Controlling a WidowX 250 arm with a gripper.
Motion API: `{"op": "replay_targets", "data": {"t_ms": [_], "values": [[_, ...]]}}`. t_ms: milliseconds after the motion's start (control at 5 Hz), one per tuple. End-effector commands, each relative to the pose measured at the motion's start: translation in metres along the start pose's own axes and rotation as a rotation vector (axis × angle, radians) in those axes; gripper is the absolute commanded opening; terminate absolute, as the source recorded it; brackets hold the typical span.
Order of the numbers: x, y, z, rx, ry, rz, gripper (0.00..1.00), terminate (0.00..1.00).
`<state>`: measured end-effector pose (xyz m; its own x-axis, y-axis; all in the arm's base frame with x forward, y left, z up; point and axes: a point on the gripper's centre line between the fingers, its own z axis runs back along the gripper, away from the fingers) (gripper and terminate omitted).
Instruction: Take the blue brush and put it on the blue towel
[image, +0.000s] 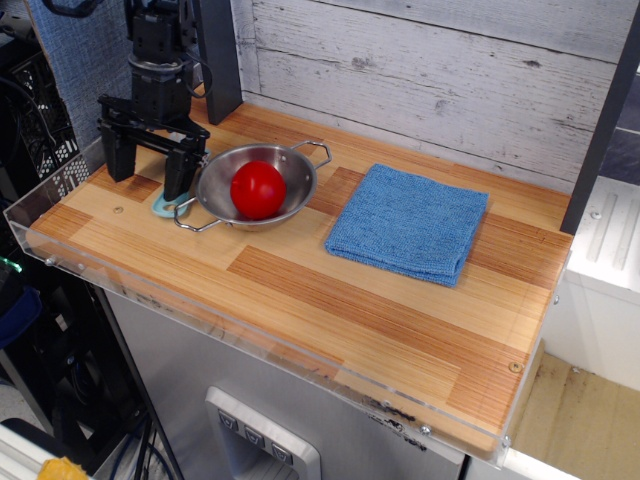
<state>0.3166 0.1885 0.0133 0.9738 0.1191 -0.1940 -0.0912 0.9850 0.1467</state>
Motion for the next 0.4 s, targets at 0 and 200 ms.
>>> {"op": "replay_targets", "data": {"t_ms": [0,200], "values": [[0.0041,-0.0027,0.0212,0.002,-0.051,-0.003,1.00,0.00],[0.0057,-0.0033,0.0283,0.003,-0.060,-0.001,1.00,0.00]]}}
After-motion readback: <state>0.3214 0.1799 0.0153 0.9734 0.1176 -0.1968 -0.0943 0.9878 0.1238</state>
